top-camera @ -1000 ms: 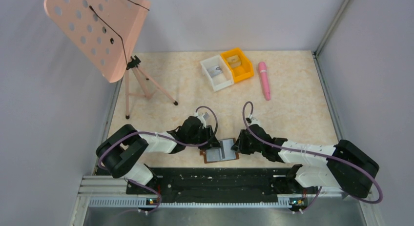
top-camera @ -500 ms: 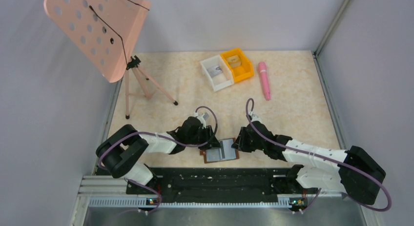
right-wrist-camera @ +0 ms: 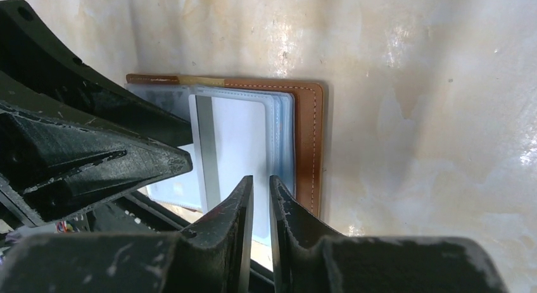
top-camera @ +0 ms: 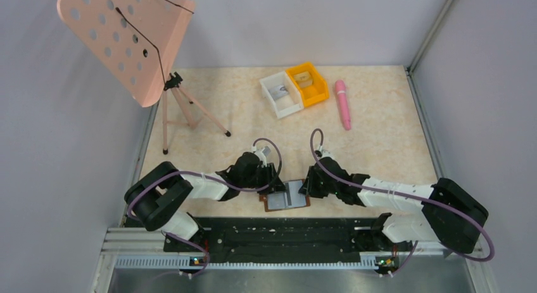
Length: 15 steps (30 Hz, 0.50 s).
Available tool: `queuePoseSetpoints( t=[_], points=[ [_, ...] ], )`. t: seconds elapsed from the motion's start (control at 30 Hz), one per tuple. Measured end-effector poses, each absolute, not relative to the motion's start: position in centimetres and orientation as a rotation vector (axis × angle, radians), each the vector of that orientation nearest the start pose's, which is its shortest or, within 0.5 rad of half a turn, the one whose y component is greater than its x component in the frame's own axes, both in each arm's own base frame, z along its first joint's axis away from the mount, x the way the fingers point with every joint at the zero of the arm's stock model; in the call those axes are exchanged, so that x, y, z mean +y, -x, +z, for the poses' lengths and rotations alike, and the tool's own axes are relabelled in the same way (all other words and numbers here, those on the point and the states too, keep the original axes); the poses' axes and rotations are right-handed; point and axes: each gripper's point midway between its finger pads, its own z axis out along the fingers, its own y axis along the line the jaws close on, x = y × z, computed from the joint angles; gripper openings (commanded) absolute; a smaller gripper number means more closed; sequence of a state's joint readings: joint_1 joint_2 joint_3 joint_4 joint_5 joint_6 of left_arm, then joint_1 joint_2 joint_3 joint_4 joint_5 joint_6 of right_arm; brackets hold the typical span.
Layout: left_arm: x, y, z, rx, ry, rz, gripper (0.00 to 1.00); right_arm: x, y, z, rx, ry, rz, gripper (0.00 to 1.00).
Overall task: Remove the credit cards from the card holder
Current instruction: Remove the credit card from the card holder.
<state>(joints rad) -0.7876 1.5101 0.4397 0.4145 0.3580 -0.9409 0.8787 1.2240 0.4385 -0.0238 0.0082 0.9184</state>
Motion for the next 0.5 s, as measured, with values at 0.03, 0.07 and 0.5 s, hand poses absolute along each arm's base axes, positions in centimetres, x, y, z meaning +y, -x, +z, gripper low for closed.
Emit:
queuePoseSetpoints(
  t=[0.03, 0.07, 0.5],
  points=[
    [-30.56, -17.30, 3.31, 2.530, -0.031, -1.241, 0.39, 25.13, -16.69, 3.15, 2.549, -0.055, 0.792, 0.13],
    [-30.55, -17.29, 3.31, 2.529, -0.031, -1.242, 0.39, 25.06, -16.60, 2.94, 2.551, -0.056, 0.793, 0.13],
    [-30.55, -17.29, 3.33, 2.516, -0.034, -1.250, 0.38, 25.19, -16.43, 2.58, 2.531, -0.096, 0.842, 0.12]
  ],
)
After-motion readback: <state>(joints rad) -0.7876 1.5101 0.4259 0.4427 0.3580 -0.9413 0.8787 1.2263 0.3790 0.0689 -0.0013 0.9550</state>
